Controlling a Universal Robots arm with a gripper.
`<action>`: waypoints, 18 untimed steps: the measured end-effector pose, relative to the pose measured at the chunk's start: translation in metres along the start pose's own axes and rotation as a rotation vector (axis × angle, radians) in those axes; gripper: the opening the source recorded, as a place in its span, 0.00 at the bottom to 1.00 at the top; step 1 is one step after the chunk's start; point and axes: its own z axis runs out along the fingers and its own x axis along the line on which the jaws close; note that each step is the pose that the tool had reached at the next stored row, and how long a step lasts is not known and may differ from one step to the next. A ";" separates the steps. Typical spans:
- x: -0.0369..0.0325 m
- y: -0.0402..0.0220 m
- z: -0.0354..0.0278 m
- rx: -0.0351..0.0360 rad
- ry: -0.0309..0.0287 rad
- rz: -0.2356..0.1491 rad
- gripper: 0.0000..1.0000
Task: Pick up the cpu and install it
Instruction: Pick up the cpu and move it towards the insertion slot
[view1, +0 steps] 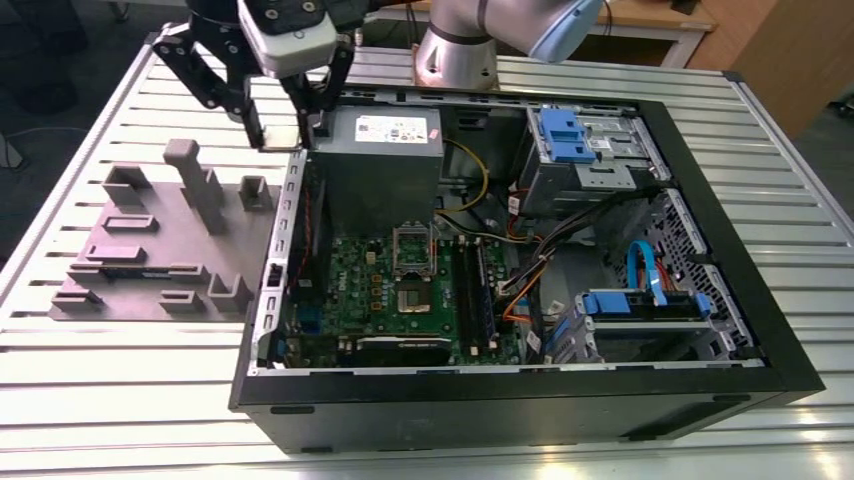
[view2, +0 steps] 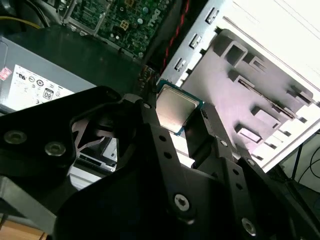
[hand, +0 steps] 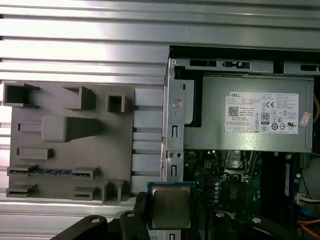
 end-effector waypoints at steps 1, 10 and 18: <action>-0.0017 0.0000 0.0001 0.0000 0.0000 0.000 0.47; -0.0253 -0.0004 0.0011 -0.0001 0.0000 0.000 0.47; -0.0524 -0.0009 0.0022 -0.0001 0.0000 0.000 0.47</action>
